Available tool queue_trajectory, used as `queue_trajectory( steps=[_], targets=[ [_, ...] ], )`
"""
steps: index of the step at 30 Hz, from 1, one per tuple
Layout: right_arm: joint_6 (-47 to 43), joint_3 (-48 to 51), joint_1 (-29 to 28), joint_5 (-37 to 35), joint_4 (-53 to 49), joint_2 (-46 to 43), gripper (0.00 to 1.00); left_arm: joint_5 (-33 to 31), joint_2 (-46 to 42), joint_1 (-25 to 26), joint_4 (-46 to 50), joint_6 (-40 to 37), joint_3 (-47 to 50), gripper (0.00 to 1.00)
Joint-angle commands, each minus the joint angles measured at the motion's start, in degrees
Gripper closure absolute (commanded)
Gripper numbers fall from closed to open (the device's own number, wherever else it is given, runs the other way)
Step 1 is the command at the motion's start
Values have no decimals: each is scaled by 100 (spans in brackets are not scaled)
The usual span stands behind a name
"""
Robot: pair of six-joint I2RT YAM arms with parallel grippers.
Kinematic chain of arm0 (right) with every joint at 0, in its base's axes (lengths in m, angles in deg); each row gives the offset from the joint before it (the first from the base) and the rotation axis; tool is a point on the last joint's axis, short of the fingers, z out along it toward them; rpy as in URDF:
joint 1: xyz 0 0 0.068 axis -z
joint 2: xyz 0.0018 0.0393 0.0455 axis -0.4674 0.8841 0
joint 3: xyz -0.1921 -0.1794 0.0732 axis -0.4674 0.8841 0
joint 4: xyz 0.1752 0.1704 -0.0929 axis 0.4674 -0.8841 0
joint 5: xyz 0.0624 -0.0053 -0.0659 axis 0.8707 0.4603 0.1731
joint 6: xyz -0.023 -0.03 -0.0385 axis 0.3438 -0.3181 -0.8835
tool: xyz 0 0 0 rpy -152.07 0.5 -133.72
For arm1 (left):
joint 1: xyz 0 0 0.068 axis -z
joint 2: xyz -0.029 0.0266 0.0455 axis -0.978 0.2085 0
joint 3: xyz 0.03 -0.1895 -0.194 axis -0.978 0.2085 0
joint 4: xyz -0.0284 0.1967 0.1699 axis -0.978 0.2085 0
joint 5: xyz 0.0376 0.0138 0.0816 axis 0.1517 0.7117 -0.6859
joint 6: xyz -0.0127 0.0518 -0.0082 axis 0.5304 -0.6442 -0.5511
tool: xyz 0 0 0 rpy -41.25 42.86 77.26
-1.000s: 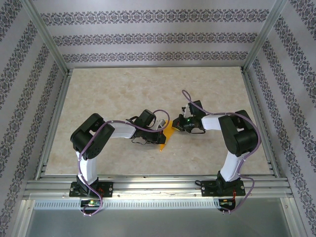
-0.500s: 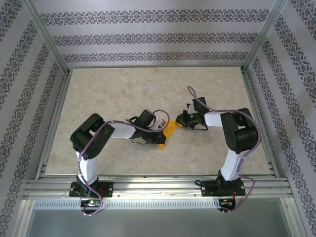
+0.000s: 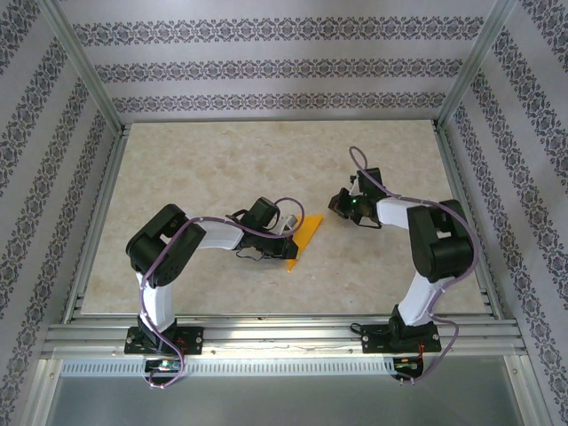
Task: Fold a paper plane with a square sheet of paper (pick it up from the middle)
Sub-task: Fold the wing for the fifth time at the center of the table.
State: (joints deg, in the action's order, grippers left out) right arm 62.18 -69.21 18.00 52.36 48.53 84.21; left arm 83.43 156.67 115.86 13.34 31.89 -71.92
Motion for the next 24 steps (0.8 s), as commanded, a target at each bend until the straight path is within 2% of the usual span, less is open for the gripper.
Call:
queue_trajectory(
  steps=[1,6,11,17,24],
  targets=[
    [-176,209,-42,-103,125,-778,96,-205,137,87,906,-32,233,100],
    [9,379,-679,566,405,-689,97,-222,138,87,823,34,233,100],
    [129,537,-1169,446,422,-432,99,-240,108,87,801,73,223,100],
    [261,792,-1333,410,596,-239,100,-254,83,87,787,76,224,100],
    [196,1017,-1121,38,393,74,100,35,20,87,641,170,233,100]
  ],
)
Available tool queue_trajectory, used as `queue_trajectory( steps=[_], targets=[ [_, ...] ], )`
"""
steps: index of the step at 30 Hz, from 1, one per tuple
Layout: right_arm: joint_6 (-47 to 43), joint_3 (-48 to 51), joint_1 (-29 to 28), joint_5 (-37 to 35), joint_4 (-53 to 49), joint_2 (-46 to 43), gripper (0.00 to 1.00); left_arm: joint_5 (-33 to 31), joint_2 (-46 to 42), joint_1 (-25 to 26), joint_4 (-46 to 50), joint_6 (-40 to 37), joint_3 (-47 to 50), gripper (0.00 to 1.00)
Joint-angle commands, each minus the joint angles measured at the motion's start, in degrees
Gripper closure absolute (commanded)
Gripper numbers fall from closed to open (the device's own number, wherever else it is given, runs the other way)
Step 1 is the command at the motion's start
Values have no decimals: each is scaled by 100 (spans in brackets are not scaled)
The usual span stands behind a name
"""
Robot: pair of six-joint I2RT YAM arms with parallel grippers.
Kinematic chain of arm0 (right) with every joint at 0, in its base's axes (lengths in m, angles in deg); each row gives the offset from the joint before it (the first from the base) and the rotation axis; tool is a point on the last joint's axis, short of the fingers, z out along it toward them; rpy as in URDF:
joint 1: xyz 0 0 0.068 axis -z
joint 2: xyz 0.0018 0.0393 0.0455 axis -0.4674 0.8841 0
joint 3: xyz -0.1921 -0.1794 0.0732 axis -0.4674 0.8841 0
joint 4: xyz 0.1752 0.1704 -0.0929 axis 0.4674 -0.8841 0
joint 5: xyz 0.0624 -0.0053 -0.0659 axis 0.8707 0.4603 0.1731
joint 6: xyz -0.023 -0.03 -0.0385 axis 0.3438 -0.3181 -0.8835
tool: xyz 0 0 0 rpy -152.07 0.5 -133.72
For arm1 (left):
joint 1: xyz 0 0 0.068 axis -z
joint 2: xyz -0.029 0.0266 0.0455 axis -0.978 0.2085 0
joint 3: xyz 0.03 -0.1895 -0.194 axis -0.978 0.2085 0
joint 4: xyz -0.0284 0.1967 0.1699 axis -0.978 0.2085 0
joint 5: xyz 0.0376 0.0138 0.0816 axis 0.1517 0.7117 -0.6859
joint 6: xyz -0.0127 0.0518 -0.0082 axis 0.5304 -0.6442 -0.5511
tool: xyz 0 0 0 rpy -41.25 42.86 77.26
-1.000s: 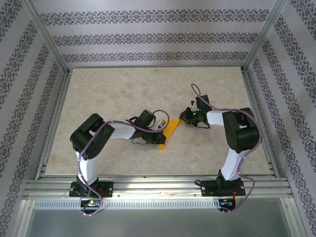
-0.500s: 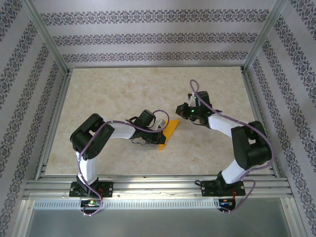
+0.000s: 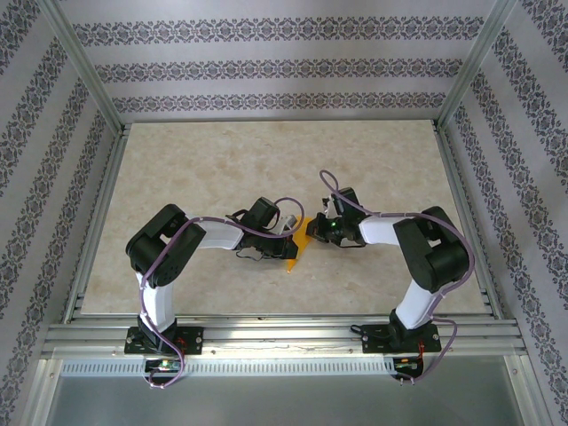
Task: Fold a paper plane with a square sheet of paper (pick it up from the middle)
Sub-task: Fold the wing for the fifth time at the center of the table.
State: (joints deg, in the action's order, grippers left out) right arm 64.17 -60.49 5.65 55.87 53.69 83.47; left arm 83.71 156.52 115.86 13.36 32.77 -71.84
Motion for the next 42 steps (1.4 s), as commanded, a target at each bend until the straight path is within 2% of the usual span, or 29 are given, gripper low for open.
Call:
queue_trajectory(
  steps=[1,9,15,21,25,33,42],
  targets=[
    [-26,172,153,-343,-155,158,100,58,-2,87,593,127,217,100],
    [-214,228,201,-223,-236,107,100,-50,-402,87,400,430,-209,100],
    [-164,230,175,-214,-218,159,100,41,-53,87,-350,922,-383,98],
    [-137,219,148,-214,-236,142,100,73,252,102,-520,972,-633,96],
    [-138,210,130,-210,-236,159,100,-17,392,122,-131,803,-915,95],
    [-101,184,121,-249,-271,198,100,-631,687,271,1554,-26,-1369,93],
    [-159,184,148,-344,-367,247,100,-541,358,280,1561,-88,-788,91]
  ],
)
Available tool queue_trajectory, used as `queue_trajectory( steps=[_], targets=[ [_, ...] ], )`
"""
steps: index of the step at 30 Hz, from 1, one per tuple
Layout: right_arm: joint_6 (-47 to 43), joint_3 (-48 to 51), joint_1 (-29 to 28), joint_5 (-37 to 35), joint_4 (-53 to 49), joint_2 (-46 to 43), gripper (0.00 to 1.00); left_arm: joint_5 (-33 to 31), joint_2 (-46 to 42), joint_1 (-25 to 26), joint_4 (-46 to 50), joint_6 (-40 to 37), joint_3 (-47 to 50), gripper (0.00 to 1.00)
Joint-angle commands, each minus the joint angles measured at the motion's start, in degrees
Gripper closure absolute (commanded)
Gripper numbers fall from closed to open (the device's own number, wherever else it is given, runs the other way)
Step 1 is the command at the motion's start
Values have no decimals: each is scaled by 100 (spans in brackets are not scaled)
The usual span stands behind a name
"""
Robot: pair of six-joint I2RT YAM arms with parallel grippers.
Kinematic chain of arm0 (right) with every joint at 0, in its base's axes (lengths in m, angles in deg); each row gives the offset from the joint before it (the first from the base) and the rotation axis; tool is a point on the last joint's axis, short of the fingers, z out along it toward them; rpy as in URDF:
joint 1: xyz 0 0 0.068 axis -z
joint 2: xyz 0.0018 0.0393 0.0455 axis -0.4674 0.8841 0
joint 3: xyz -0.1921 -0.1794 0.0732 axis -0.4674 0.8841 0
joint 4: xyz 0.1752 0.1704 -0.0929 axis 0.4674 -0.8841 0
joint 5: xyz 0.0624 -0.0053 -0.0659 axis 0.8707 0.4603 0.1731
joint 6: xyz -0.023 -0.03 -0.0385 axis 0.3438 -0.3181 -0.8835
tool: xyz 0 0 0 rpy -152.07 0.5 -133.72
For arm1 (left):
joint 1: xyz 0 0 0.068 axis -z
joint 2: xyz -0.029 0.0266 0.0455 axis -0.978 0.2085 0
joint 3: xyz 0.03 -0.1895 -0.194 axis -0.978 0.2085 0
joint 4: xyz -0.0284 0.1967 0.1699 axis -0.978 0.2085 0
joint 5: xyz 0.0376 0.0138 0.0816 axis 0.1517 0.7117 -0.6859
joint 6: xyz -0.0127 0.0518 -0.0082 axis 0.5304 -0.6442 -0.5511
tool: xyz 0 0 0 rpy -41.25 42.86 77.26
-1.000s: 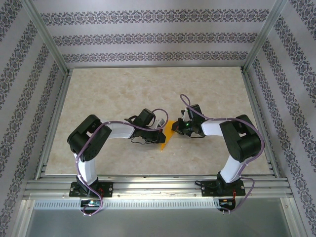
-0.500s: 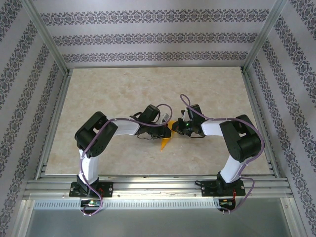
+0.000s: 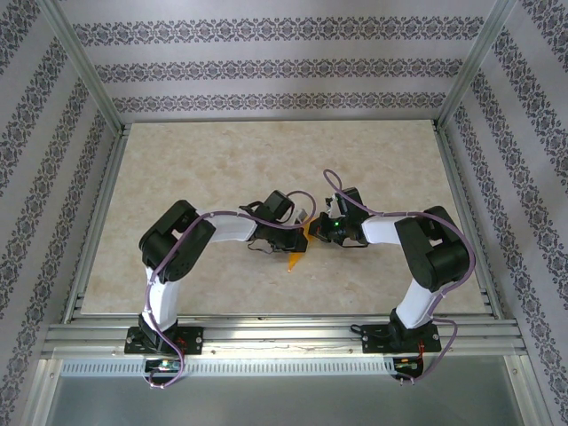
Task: Fold a paper plane with a square sheet of paper (pick it up from the middle)
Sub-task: Fold the wing for the fifth time at the center of the table.
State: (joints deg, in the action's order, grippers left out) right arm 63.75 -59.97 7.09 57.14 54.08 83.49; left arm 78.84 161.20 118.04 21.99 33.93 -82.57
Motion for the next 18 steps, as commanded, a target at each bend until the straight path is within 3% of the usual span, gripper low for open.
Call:
queue_trajectory(
  steps=[1,18],
  targets=[
    [-122,131,3,-473,-409,254,100,-53,-178,62,735,-226,322,90],
    [-130,105,12,-446,-431,271,100,96,-1116,218,1309,-606,655,92]
  ],
)
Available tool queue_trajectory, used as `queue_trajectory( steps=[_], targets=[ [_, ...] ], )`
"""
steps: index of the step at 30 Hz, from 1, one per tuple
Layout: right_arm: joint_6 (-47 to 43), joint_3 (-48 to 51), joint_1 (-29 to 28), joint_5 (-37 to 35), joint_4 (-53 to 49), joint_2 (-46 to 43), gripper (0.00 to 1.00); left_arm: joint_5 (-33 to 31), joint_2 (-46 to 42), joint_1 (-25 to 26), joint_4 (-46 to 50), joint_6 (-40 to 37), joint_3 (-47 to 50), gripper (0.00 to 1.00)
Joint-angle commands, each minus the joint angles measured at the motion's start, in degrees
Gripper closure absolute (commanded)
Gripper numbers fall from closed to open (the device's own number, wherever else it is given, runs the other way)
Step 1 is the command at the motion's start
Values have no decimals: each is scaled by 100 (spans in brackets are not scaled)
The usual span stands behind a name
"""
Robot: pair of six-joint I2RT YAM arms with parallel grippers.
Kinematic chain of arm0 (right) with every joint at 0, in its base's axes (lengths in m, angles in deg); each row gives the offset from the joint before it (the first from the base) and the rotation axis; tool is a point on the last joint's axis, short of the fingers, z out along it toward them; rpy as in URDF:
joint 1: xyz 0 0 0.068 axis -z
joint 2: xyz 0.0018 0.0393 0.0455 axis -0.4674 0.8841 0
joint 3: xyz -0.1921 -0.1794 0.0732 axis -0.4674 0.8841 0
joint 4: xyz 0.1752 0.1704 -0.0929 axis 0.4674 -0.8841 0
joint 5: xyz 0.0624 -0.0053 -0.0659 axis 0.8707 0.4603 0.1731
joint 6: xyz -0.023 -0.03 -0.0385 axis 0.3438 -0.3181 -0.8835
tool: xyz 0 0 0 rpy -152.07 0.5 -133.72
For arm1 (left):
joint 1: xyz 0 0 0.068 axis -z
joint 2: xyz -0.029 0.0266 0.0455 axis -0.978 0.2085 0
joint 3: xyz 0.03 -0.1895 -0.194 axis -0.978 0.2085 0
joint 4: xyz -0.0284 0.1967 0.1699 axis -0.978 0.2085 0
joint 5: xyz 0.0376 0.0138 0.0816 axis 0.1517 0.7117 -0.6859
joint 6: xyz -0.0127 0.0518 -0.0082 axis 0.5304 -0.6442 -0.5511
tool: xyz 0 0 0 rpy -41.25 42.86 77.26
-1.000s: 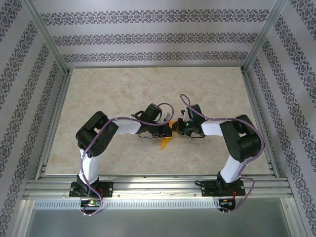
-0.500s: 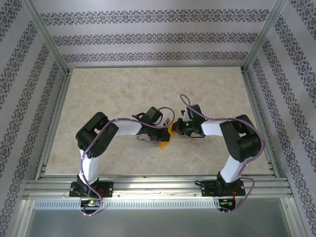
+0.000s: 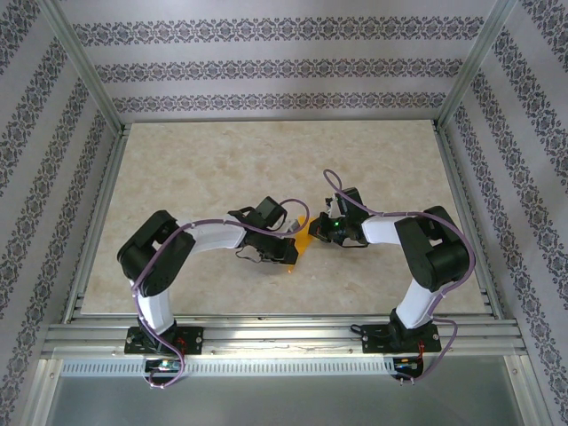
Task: Fold a paper plane with a square sheet of paper (pick it up from the middle)
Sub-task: Fold the wing for the fifth time at the center of the table.
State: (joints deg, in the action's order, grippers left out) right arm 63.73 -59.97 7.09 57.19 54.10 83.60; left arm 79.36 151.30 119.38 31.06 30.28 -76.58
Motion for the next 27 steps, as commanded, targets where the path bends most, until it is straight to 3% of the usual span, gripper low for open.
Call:
queue_trajectory(
  steps=[1,16,19,24,27],
  targets=[
    [-130,105,12,-442,-436,260,100,43,-118,102,419,-257,80,92],
    [-142,96,11,-424,-462,269,100,-282,42,271,536,-278,210,94],
    [-136,105,12,-424,-457,269,100,-481,-248,310,342,-156,319,90],
    [-128,105,12,-433,-462,252,100,-1533,-898,578,130,-77,510,77],
    [-110,105,5,-433,-462,236,100,-2166,-921,737,476,-20,399,72]
  ],
)
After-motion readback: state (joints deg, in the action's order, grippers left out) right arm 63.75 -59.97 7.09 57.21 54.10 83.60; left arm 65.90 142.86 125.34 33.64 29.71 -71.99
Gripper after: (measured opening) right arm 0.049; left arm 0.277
